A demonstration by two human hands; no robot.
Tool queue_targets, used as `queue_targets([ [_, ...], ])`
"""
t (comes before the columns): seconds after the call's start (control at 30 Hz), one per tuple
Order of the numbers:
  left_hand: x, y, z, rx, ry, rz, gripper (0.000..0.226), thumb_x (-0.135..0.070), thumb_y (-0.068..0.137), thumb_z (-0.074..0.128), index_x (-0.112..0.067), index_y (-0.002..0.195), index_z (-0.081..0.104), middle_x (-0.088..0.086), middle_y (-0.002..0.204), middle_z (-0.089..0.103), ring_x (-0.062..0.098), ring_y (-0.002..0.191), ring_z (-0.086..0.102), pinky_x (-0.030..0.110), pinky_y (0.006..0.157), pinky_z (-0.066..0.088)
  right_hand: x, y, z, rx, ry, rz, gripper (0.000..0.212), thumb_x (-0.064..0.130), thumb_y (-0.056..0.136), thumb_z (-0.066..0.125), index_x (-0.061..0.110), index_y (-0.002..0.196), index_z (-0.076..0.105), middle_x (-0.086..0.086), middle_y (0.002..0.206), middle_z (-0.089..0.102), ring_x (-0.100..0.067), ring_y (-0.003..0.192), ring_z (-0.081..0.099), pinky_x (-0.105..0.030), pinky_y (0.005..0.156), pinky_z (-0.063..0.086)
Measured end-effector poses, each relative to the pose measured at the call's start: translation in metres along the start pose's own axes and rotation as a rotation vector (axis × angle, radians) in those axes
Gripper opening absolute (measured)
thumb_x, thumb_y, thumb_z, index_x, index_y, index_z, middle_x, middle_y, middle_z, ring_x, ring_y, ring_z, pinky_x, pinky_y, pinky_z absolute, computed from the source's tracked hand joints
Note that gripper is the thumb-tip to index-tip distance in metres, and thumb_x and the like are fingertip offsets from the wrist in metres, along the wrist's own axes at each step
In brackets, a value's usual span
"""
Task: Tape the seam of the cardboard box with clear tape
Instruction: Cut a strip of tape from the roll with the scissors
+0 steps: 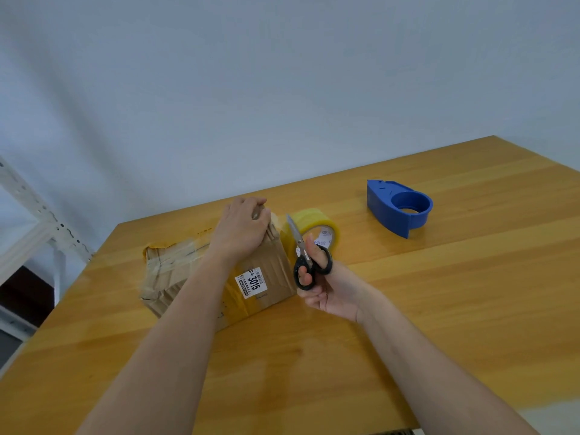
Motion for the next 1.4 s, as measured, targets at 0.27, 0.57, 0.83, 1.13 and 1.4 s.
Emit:
queue_targets([
  [0.27,0.002,0.001,0.0,0.011,0.001,0.0,0.041,-0.034,0.099,0.038,-0.023,0.138,0.045,0.003,0.141,0.043,0.02,0.134,0.034,0.036,0.108,0.028,-0.004,-0.001,-0.005,0.092,-0.016,0.028,0.069,0.081,0.054,0.064,0.014,0.069,0.056,0.002,0.063,0.05,-0.007,0.049,0.037,-0.015,0.044,0.03],
  [0.57,-0.001,-0.001,-0.001,0.009,0.008,0.005,0.041,-0.033,0.099,0.037,-0.023,0.138,0.045,0.003,0.142,0.042,0.02,0.134,0.033,0.037,0.108,0.028,0.004,-0.001,0.0,0.075,-0.067,0.006,0.071,0.083,0.069,0.045,0.012,0.069,0.053,0.0,0.065,0.047,-0.008,0.049,0.035,-0.017,0.045,0.025],
  [0.83,0.0,-0.002,0.001,-0.007,0.019,0.04,0.038,-0.033,0.099,0.036,-0.028,0.134,0.05,0.005,0.138,0.043,0.023,0.132,0.036,0.04,0.107,0.033,0.008,-0.004,-0.005,0.074,-0.048,-0.04,0.067,0.081,0.071,0.048,0.014,0.069,0.053,-0.001,0.067,0.046,-0.01,0.05,0.033,-0.019,0.046,0.024],
  [1.13,-0.042,-0.021,-0.005,-0.228,0.365,0.33,0.032,-0.029,0.097,0.049,-0.009,0.12,0.059,0.007,0.129,0.049,0.023,0.113,0.05,0.036,0.082,0.048,0.025,-0.016,-0.025,0.155,0.181,-0.027,0.065,0.079,0.069,0.055,0.015,0.078,0.053,0.002,0.066,0.052,-0.009,0.049,0.037,-0.016,0.043,0.025],
  [1.4,-0.072,-0.035,0.048,-0.001,0.163,0.164,0.047,-0.022,0.093,0.059,-0.006,0.132,0.038,0.012,0.128,0.051,0.029,0.115,0.054,0.033,0.084,0.045,0.031,-0.029,-0.034,0.19,0.269,-0.019,0.071,0.079,0.07,0.054,0.013,0.094,0.06,0.002,0.065,0.051,-0.009,0.05,0.036,-0.016,0.046,0.021],
])
Point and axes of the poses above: each hand's wrist, its own y-axis towards the middle knuckle, its own z-axis out of the palm, x = y × z, the point moved 1 cm from there along y, towards the middle knuckle
